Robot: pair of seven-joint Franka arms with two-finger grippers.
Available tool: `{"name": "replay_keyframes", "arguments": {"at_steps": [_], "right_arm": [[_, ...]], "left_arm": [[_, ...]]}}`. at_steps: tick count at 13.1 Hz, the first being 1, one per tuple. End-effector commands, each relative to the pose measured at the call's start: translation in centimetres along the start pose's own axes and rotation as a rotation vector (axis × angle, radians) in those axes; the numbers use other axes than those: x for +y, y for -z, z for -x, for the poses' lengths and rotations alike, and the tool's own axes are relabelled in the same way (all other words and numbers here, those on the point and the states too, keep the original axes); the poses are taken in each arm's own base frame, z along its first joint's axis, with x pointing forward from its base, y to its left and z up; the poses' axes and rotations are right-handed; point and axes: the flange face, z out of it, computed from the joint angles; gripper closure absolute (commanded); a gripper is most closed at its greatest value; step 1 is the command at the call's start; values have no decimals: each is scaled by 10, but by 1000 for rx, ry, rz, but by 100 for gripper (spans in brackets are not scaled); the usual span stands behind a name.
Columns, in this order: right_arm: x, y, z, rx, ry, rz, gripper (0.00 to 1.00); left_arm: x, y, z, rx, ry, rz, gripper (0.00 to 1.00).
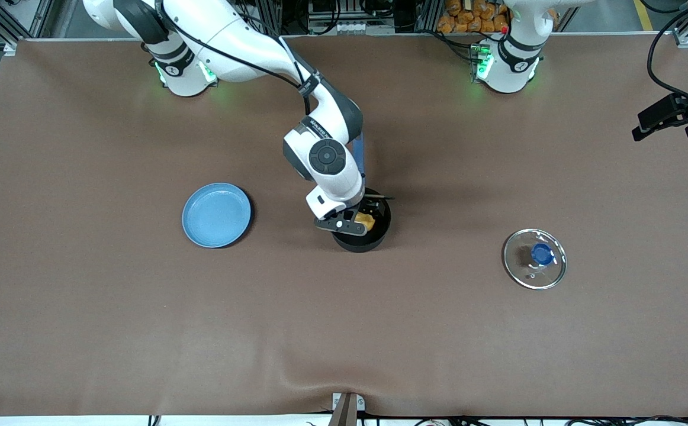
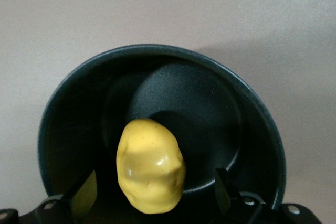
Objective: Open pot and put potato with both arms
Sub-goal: 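Lower the potato into the pot and open the right gripper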
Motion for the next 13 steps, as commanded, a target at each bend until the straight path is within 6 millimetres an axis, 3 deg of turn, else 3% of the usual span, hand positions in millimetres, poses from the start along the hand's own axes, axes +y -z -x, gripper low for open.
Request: {"name": "replay_keyframes", "arguments": {"at_steps": [1,3,6,8,11,13], "right_arm": [[-10,24,-12,31,-13,-13,0],[-12,72,-37,21,-29,1,0],[25,139,-92,19,-24,25,0],[68,186,-136,42,-76,10,0],[127,276,-163,63,-112,18,0],[195,311,-193,16,-141,32,0]], "left_arm": [[1,6,1,8,-4,18,0],[1,4,0,6,-3,23,0],[2,4,1,5,-4,24,0],[2,4,1,5,-4,24,0],[3,6,2,5,-8,22,0],[2,4,1,-3,-6,22,0]]}}
